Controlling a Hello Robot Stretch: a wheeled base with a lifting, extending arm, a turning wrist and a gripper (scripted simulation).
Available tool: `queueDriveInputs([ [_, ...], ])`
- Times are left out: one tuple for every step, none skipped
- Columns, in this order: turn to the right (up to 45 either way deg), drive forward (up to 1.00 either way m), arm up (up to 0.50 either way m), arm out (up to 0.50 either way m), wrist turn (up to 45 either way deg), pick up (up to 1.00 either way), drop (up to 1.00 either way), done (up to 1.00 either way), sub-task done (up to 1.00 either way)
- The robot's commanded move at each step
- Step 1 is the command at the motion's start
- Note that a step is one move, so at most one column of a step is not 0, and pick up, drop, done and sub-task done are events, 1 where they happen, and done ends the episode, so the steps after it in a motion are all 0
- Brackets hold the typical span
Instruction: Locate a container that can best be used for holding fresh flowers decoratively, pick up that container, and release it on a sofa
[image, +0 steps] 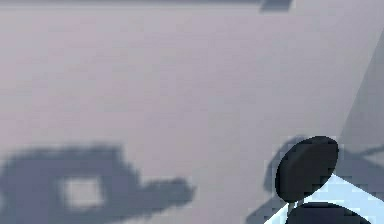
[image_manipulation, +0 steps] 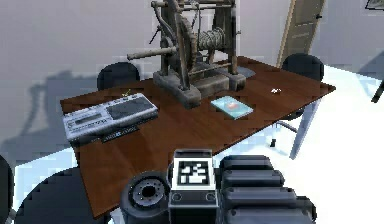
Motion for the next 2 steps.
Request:
queueDriveInputs([
  [45.0, 0.00, 0.00, 0.00, 0.0, 0.00, 0.00, 0.00, 0.00],
  [45.0, 0.00, 0.00, 0.00, 0.0, 0.00, 0.00, 0.00, 0.00],
])
